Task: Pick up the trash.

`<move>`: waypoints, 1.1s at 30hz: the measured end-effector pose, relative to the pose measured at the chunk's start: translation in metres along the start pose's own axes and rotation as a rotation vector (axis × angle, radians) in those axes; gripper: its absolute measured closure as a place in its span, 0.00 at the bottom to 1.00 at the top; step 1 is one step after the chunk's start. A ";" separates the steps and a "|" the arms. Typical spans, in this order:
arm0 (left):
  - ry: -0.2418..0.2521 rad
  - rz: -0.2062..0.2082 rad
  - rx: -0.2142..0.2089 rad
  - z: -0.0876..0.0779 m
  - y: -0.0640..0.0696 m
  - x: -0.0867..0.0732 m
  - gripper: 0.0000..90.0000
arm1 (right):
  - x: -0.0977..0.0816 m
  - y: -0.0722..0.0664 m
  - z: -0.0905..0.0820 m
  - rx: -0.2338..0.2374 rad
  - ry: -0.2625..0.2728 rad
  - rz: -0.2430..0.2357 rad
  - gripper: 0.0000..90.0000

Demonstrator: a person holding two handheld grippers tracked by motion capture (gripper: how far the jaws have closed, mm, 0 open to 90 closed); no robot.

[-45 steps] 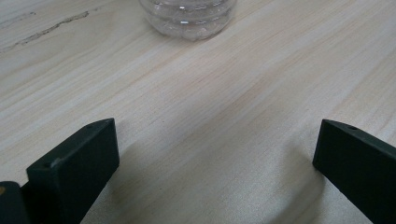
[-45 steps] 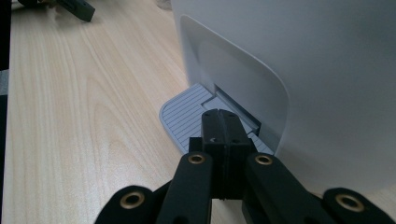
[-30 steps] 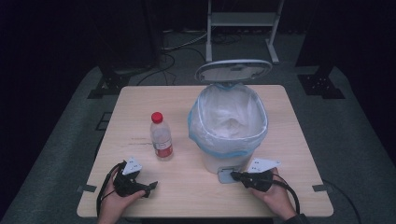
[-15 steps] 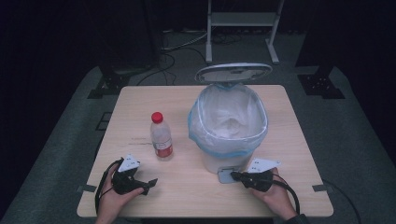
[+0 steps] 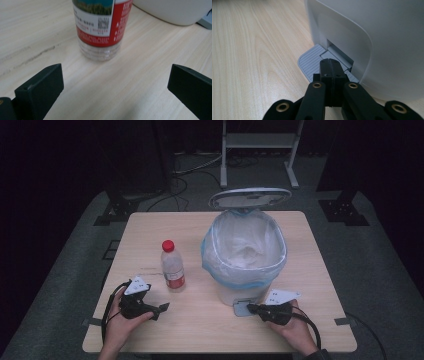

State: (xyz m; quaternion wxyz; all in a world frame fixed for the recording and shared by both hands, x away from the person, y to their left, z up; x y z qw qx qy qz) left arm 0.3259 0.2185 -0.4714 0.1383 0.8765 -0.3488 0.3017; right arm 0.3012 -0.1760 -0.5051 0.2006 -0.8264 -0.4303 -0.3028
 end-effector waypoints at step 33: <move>0.111 0.064 0.009 0.011 -0.011 0.058 0.08 | 0.000 0.001 0.000 0.002 0.000 0.002 1.00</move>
Point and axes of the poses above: each handheld gripper's, and its own axes: z roughly forward along the jaws, x roughly out of its top, y roughly to its right, the point moved 4 cm from there along z, roughly forward along the jaws, and after that the axes turned 13 degrees about -y, right-handed, at the moved point
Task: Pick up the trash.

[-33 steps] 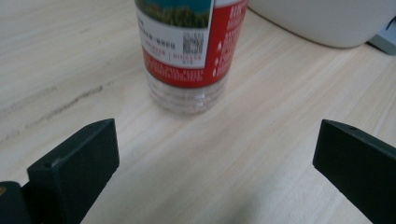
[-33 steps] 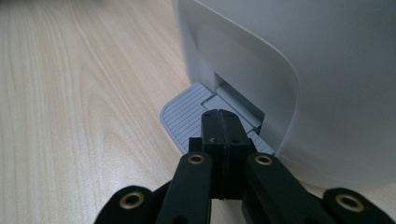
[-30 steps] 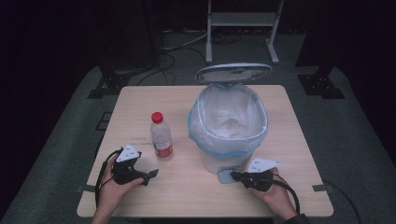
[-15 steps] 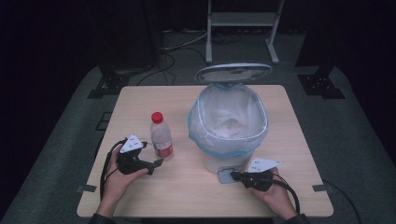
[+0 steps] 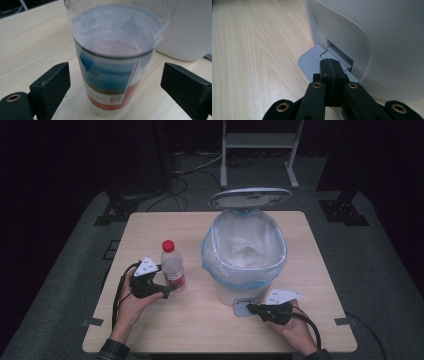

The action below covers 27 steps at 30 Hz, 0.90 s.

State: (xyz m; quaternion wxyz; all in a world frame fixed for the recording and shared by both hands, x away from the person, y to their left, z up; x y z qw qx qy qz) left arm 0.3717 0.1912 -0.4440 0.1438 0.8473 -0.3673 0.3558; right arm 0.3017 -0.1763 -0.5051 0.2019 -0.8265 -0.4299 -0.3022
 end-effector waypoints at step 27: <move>0.006 0.006 -0.008 0.009 -0.004 0.002 0.22 | 0.000 0.000 0.000 0.001 0.000 0.001 1.00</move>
Point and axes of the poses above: each handheld gripper's, and its own axes: z roughly forward along the jaws, x roughly out of its top, y roughly to its right, the point moved 4 cm from there along z, roughly forward along the jaws, and after that the axes turned 13 degrees about -y, right-handed, at the moved point
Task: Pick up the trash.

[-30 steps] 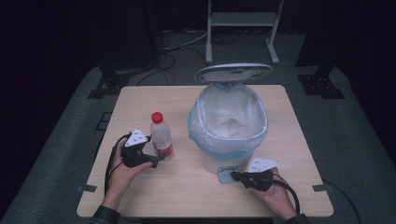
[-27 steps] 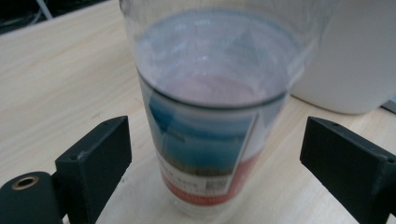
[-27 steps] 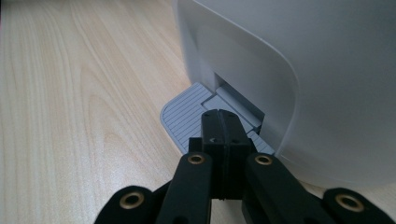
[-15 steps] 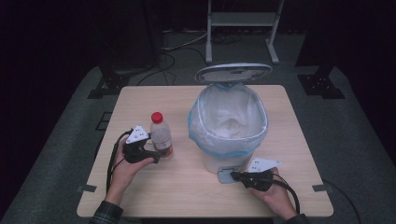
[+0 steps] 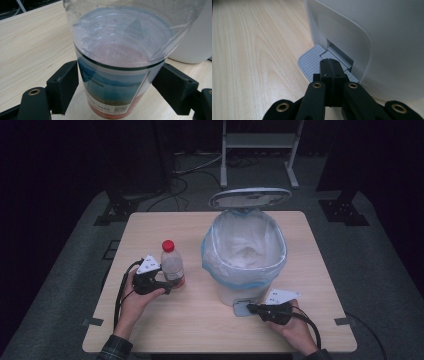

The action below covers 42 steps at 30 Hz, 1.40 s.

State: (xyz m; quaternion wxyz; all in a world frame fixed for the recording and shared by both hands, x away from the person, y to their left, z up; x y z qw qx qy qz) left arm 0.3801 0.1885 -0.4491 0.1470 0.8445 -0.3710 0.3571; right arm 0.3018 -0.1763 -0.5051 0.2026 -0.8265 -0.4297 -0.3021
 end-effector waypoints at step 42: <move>0.036 0.005 -0.035 0.005 -0.001 0.004 0.32 | 0.000 0.000 0.000 0.000 0.000 0.000 1.00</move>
Point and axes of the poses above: each handheld gripper's, and its own axes: z roughly forward along the jaws, x roughly out of its top, y roughly to its right, the point moved 4 cm from there along z, roughly forward along the jaws, and after that the axes turned 13 degrees about -y, right-handed, at the moved point
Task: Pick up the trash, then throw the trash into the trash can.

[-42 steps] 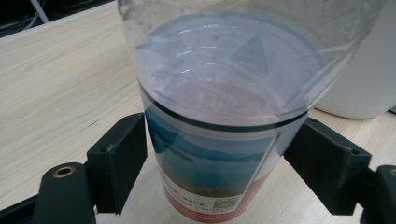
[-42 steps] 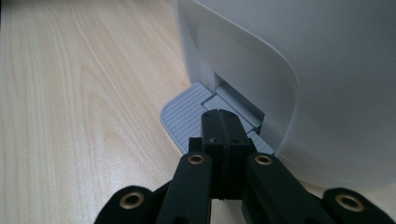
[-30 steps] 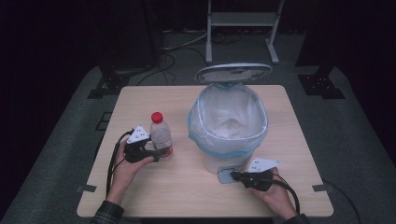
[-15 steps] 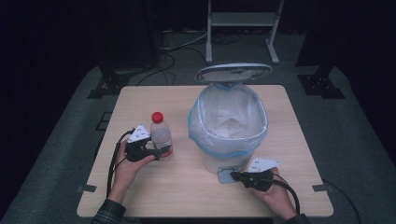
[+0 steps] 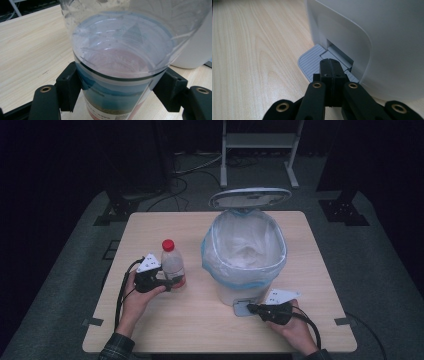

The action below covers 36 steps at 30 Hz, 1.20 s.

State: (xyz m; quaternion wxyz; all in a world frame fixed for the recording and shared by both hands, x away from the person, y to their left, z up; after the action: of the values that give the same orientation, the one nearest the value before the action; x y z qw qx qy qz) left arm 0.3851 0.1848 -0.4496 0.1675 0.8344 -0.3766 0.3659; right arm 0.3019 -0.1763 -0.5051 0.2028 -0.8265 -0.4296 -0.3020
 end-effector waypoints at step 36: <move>0.047 -0.024 -0.084 -0.020 -0.003 0.001 0.33 | 0.000 0.000 0.000 -0.002 0.000 -0.002 1.00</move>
State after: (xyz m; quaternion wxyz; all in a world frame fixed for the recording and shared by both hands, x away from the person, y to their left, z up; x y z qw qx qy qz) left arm 0.3782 0.1971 -0.4354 0.2158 0.8223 -0.3774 0.3672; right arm 0.3016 -0.1762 -0.5051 0.2016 -0.8263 -0.4301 -0.3026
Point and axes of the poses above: each handheld gripper's, and its own axes: z roughly forward along the jaws, x roughly out of its top, y roughly to its right, the point moved 4 cm from there along z, roughly forward along the jaws, and after that the axes turned 13 degrees about -y, right-handed, at the moved point
